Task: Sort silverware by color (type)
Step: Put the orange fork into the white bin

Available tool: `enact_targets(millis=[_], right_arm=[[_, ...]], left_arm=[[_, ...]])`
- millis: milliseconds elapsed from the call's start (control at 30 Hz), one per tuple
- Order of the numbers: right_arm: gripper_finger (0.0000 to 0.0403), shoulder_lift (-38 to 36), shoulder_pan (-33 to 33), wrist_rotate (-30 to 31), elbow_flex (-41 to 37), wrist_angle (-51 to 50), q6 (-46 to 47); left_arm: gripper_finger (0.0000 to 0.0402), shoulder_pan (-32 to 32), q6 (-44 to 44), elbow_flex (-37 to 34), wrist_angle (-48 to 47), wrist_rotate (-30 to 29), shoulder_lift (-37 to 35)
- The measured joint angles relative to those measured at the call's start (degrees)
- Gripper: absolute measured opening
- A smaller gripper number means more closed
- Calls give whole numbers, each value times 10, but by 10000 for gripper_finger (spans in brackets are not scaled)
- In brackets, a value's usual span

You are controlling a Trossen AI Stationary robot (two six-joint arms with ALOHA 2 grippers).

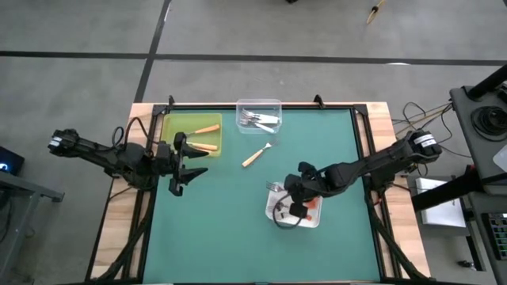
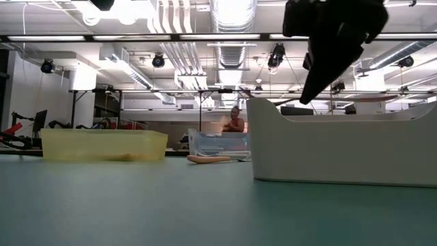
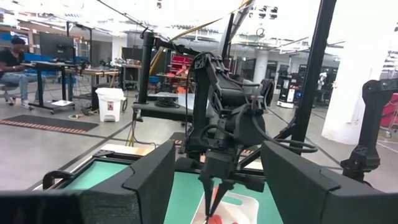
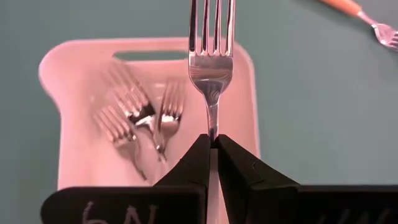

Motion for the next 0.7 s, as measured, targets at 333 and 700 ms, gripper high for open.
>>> enact_targets(millis=[333, 700], right_arm=[[12, 0, 25, 0, -27, -5, -8], [12, 2, 28, 1, -27, -1, -15]], left_arm=[[219, 0, 5, 0, -2, 0, 0], [219, 0, 8, 0, -1, 0, 2]])
